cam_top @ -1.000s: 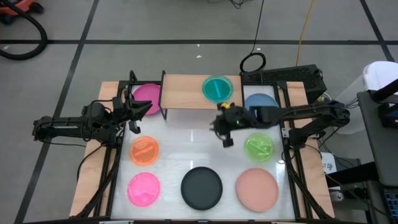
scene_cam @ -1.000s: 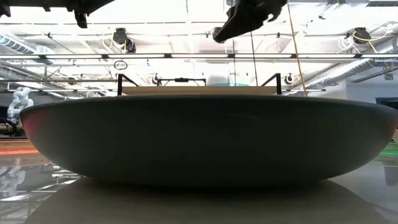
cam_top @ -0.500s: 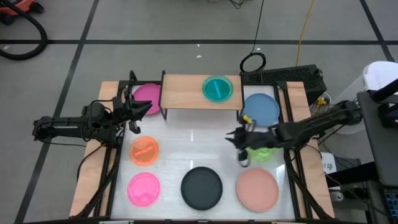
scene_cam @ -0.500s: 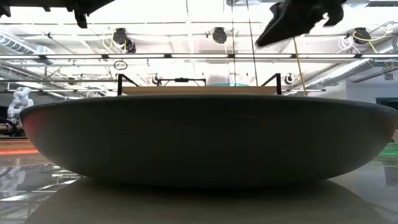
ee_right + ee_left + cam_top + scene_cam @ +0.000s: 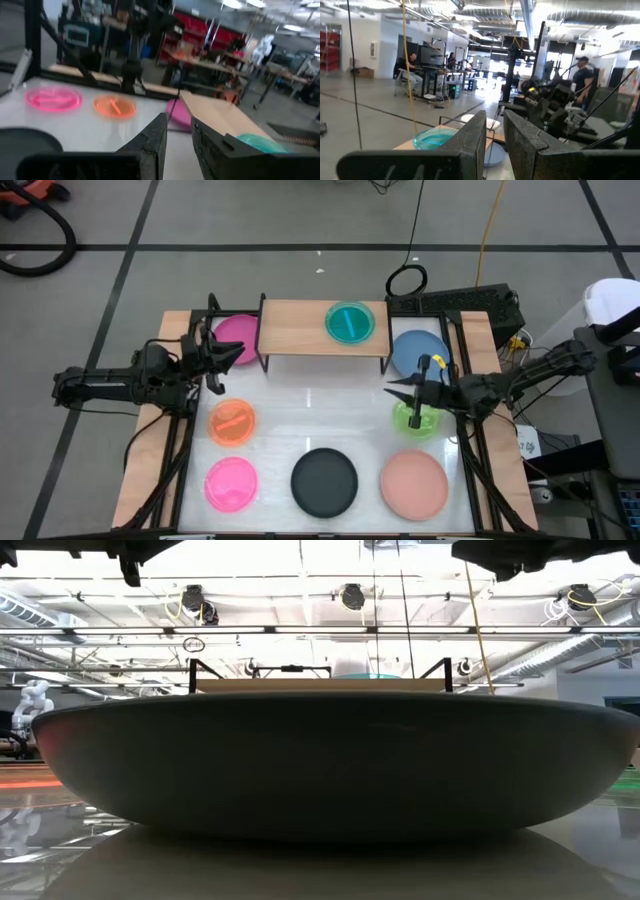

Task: Place and stack plates onto a shelf
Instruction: Stack the orange plate on top of the light blue plate on the shelf

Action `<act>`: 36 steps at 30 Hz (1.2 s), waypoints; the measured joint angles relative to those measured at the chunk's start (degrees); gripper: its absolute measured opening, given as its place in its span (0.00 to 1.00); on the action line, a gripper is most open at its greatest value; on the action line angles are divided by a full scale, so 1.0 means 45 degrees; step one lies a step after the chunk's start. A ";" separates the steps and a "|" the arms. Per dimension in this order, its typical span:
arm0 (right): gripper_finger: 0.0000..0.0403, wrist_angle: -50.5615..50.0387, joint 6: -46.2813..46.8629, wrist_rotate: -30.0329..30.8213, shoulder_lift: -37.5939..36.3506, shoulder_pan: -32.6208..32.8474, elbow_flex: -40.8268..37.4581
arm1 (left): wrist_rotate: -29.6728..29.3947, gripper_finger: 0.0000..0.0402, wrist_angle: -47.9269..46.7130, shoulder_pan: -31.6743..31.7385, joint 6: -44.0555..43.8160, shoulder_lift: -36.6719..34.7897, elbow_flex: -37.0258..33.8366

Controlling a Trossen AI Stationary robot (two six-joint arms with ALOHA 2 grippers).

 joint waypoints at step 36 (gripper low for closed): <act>0.18 0.2383 -0.0150 0.0022 -0.0623 -0.0019 -0.1093 | -0.1241 0.18 -1.4864 -0.3902 -0.3635 0.8545 1.0122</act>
